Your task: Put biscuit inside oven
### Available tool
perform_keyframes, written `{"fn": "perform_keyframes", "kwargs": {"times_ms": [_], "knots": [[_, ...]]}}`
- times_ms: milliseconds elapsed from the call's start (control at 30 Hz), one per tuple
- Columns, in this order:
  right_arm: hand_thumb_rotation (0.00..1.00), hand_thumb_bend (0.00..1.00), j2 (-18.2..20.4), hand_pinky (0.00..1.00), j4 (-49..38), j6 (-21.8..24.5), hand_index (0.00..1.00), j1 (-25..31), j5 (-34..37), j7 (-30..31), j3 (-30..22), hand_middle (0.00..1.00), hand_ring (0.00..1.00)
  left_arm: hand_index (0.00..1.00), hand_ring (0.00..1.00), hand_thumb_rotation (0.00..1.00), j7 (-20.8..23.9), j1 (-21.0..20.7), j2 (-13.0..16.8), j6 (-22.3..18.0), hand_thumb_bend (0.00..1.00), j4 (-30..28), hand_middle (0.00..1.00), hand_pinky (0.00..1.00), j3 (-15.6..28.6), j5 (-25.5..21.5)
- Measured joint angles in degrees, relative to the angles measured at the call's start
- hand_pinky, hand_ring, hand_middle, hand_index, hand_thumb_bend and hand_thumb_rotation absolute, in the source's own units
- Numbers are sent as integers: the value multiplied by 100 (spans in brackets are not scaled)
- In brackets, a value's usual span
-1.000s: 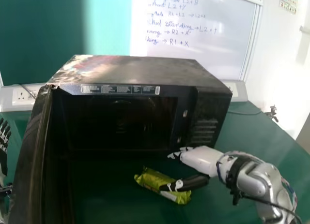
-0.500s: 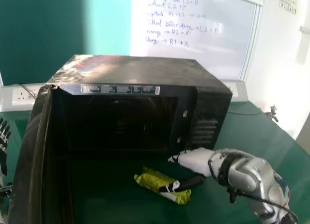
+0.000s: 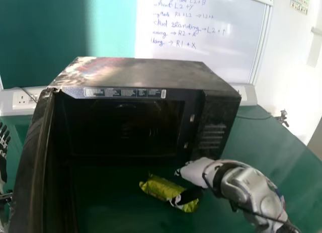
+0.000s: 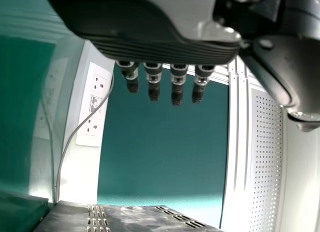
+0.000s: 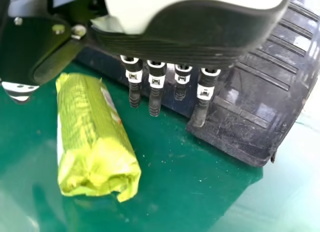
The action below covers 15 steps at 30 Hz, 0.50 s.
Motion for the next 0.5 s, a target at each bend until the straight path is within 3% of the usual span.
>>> {"fn": "perform_keyframes", "kwargs": {"times_ms": [500], "knots": [[47,100,410,78,-113,-198,90,14,-1087,149,457,88,85,80,77,66,-22,21,-17,0,78,-73,76,74,0,-9]]}}
